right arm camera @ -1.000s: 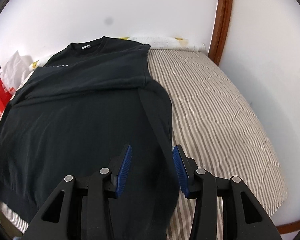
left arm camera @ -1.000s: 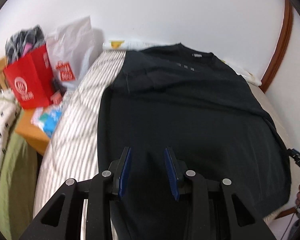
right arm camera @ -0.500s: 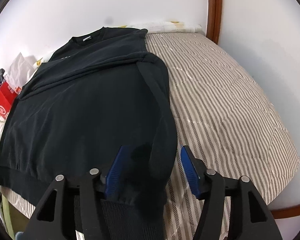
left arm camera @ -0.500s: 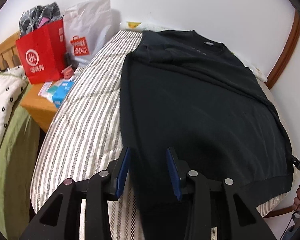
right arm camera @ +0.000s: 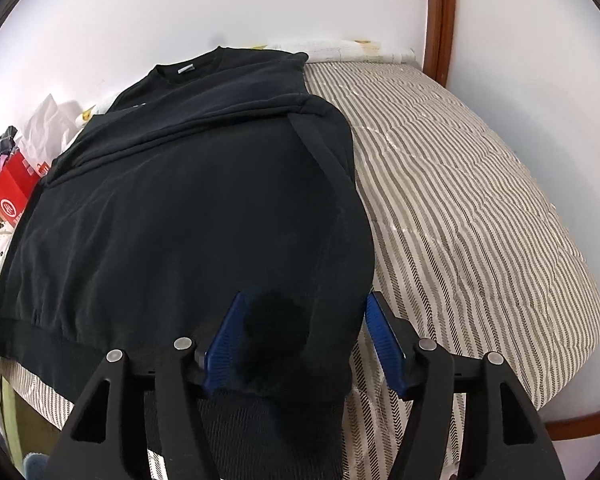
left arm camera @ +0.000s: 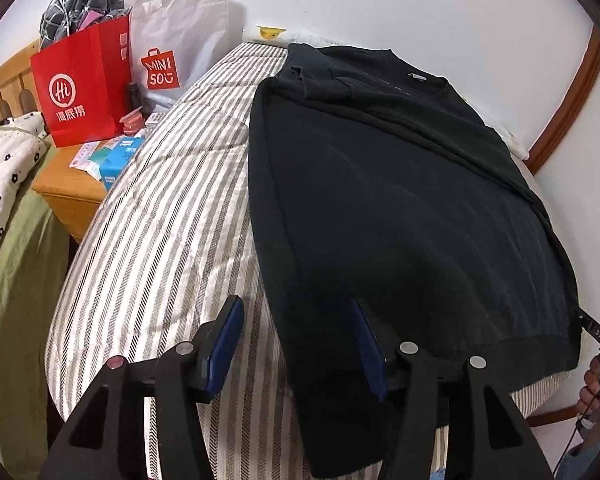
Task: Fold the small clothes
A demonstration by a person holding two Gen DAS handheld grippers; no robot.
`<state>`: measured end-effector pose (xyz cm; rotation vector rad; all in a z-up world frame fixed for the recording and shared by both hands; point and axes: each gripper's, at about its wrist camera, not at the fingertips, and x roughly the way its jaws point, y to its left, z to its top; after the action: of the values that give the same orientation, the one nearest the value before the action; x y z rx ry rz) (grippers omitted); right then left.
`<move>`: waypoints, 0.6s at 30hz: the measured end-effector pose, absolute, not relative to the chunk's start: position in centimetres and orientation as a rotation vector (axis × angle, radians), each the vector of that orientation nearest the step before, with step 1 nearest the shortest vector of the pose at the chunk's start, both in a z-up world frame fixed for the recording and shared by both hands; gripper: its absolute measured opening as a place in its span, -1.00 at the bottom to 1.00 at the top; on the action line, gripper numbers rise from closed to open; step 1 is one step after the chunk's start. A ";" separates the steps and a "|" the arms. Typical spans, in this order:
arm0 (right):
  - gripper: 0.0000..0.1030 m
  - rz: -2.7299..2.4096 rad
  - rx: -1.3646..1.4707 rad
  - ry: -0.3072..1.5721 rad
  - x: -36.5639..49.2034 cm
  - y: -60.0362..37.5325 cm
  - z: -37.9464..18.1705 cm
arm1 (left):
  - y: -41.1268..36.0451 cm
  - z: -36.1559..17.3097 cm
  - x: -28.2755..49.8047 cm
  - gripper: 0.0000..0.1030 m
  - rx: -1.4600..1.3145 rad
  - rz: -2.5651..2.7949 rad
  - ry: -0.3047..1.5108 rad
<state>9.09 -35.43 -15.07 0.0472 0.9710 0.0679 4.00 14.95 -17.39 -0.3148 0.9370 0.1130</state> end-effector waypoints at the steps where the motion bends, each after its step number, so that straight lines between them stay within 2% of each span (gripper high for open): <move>1: 0.20 0.068 0.044 0.972 9.0 -35.5 -15.2 | 15.1 -17.5 3.7 0.01 -0.340 0.094 0.934; 9: 0.21 0.039 0.048 0.969 8.5 -36.9 -15.8 | 13.7 -17.8 3.6 -0.02 -0.276 0.110 0.925; 11: 0.21 0.049 0.071 0.982 8.6 -37.3 -16.2 | 12.7 -17.8 3.9 -0.20 -0.194 0.168 0.936; 15: 0.21 0.060 0.076 0.959 8.6 -37.1 -16.6 | 11.7 -17.8 4.1 -0.40 -0.139 0.176 0.940; 16: 0.21 0.066 0.070 0.951 8.7 -36.9 -16.6 | 11.9 -17.8 4.1 -0.48 -0.153 0.175 0.941; 17: 0.20 0.070 0.064 0.945 8.8 -36.6 -16.7 | 12.2 -17.7 4.1 -0.68 -0.176 0.186 0.940; 18: 0.16 0.080 0.052 0.937 8.9 -36.2 -16.7 | 12.7 -17.7 4.1 -0.70 -0.204 0.203 0.940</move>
<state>8.89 -36.16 -16.71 0.0521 0.9368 0.0797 4.10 12.65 -17.66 -0.2043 0.9398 0.2035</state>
